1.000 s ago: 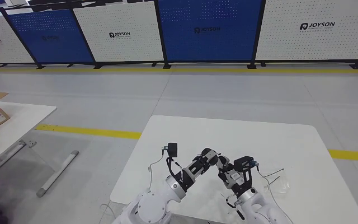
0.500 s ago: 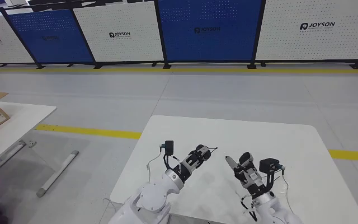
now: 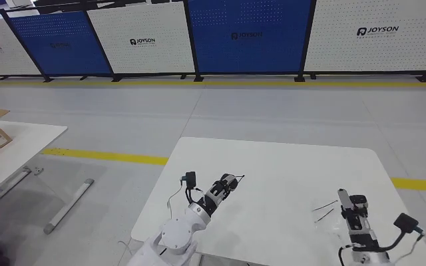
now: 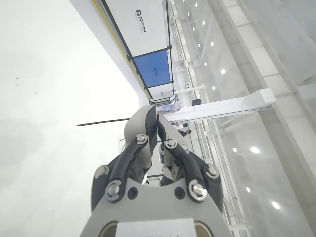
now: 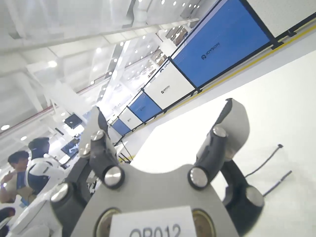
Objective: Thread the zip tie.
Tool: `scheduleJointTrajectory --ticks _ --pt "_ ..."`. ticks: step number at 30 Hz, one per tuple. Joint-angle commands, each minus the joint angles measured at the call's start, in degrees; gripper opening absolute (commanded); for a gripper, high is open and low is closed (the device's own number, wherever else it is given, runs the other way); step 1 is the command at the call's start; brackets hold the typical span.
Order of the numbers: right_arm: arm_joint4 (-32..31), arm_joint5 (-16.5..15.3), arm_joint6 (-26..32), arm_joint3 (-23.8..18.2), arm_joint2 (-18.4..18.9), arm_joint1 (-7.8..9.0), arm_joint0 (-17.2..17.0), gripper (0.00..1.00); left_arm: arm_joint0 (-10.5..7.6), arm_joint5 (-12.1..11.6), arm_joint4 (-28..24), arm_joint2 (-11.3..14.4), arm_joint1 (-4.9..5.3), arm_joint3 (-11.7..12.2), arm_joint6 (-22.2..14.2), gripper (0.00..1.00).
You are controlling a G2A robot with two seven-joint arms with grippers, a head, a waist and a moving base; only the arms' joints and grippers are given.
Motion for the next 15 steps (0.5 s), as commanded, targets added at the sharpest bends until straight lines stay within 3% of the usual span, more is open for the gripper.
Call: scheduleJointTrajectory --ticks 1,15 --pt "1.56 -0.01 0.03 -0.14 0.27 0.20 -0.33 1.00 0.00 0.00 0.10 0.25 -0.05 0.23 0.05 0.00" --pt "1.56 -0.01 0.03 -0.14 0.27 0.20 -0.33 1.00 0.07 -0.03 -0.11 0.58 -0.09 0.21 -0.38 0.00"
